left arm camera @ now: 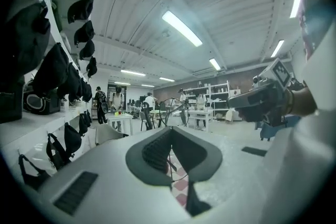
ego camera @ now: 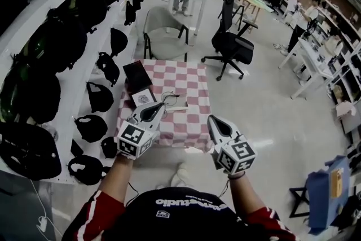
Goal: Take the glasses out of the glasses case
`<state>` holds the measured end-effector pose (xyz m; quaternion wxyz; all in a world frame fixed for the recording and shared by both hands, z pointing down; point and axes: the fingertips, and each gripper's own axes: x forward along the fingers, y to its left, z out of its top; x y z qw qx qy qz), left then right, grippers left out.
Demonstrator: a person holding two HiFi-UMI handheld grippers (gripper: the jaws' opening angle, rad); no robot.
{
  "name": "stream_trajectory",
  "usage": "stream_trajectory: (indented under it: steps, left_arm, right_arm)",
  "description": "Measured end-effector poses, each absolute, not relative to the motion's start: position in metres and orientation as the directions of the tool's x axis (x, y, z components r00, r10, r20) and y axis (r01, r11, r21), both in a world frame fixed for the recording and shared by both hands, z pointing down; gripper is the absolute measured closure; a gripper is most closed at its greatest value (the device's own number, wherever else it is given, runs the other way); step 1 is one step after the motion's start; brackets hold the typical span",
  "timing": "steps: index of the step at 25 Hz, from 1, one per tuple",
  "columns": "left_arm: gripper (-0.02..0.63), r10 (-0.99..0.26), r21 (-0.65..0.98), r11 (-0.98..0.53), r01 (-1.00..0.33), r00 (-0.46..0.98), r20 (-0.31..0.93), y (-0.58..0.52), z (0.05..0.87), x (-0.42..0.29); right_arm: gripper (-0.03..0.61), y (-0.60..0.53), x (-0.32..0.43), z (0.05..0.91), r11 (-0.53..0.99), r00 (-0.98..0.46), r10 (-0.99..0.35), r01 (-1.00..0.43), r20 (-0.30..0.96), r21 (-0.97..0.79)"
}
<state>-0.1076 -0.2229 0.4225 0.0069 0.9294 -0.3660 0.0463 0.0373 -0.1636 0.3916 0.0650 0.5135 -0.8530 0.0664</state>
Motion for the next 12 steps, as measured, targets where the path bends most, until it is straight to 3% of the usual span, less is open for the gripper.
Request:
stream_trajectory:
  steps: [12]
  left_arm:
    - [0.603, -0.706, 0.122, -0.706, -0.697, 0.706, -0.053, -0.185, 0.362, -0.141]
  right_arm:
    - [0.575, -0.141, 0.038, 0.366, 0.464, -0.463, -0.875, -0.885, 0.14, -0.028]
